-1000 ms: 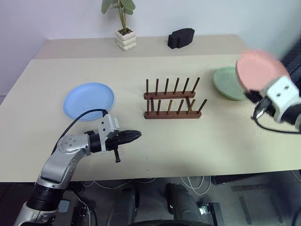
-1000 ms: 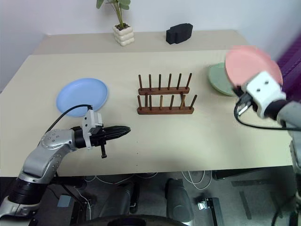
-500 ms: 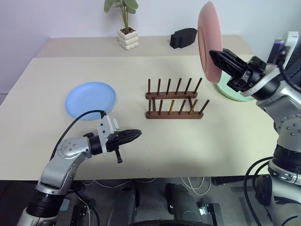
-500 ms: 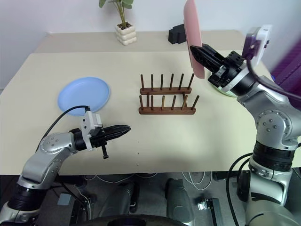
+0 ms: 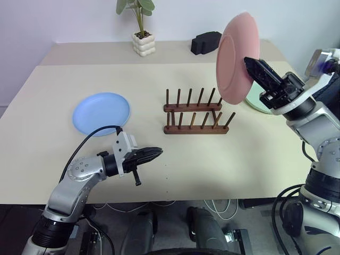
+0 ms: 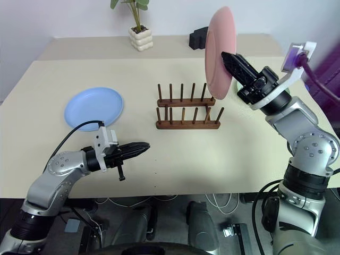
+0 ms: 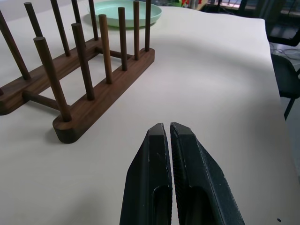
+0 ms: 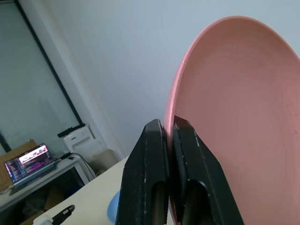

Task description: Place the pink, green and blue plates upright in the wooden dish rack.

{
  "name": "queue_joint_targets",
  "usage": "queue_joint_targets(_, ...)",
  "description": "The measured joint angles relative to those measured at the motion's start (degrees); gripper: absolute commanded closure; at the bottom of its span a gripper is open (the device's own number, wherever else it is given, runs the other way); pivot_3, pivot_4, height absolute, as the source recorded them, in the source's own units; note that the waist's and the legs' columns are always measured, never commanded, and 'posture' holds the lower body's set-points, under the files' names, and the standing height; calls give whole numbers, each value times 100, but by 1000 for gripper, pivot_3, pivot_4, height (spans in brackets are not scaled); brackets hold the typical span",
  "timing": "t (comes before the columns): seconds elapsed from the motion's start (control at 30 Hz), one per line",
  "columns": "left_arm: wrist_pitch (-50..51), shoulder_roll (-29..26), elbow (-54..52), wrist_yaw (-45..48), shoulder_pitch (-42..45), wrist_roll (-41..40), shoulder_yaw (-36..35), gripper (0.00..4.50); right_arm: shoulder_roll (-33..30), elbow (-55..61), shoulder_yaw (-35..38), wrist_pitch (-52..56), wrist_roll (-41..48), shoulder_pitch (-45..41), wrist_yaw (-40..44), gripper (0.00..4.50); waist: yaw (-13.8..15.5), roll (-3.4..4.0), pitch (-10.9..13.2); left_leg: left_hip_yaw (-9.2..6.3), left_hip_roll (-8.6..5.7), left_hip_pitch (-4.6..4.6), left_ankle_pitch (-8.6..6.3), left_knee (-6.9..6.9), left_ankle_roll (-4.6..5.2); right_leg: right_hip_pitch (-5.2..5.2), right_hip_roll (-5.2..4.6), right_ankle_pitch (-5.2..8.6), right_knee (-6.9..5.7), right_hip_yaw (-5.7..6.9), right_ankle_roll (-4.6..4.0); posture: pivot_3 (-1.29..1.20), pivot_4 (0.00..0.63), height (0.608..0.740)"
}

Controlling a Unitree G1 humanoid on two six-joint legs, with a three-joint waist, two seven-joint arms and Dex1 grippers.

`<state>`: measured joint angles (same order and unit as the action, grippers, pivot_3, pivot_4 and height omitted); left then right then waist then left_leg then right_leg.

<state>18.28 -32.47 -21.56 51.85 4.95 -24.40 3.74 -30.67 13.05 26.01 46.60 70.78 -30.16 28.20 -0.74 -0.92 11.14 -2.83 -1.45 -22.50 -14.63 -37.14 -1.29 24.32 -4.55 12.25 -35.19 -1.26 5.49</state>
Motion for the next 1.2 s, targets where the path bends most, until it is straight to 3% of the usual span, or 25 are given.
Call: queue_joint_targets(1.2,-356,176,64,-117,-29,2,-28,4357,356,-759,-33,-2,92,463,-308,4467,-7,0,0,8,1,0,0,1,0,0,2,0,0,0,0,0,150,730)
